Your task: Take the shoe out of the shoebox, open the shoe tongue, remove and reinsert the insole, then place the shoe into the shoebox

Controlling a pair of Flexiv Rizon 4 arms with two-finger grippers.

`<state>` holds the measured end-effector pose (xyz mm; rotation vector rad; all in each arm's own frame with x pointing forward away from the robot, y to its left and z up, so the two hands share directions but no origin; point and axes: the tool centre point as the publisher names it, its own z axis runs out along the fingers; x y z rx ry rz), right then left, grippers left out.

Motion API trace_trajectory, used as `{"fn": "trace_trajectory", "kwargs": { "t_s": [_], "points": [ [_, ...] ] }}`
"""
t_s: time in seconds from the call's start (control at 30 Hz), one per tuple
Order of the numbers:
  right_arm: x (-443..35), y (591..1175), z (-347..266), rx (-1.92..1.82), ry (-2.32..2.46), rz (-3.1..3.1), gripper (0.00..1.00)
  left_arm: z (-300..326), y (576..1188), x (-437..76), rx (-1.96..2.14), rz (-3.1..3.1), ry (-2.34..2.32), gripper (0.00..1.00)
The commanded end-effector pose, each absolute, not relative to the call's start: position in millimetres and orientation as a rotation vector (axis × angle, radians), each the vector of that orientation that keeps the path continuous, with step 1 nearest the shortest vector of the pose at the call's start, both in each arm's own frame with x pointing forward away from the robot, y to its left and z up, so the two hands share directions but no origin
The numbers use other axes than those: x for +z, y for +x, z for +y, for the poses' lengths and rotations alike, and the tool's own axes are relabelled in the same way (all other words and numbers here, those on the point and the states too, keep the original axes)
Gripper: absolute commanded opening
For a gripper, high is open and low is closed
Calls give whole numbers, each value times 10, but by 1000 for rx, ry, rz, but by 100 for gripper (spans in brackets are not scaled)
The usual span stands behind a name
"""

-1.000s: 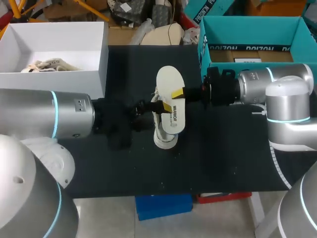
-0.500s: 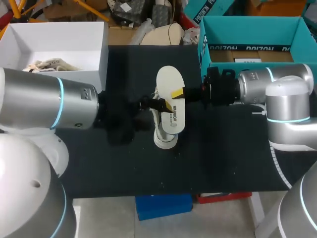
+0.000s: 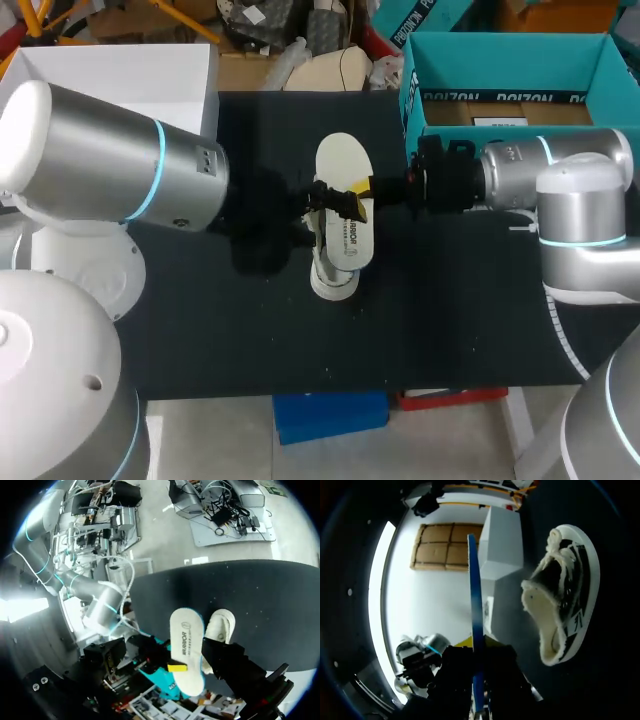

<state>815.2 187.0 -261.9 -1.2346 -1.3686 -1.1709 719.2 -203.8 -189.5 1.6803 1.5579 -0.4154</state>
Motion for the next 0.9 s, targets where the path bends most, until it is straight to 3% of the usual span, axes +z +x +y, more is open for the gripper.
{"fn": "trace_trajectory", "kwargs": {
  "t_s": [0.03, 0.9],
  "points": [
    [-2620, 8145, 1880, -1173, -1238, -1368, 0, -2078, 7189, -1868, 331, 2011, 1979, 100],
    [-2620, 8145, 1880, -1173, -1238, -1368, 0, -2153, 7383, -1937, 269, 2224, 2015, 100]
  ]
}}
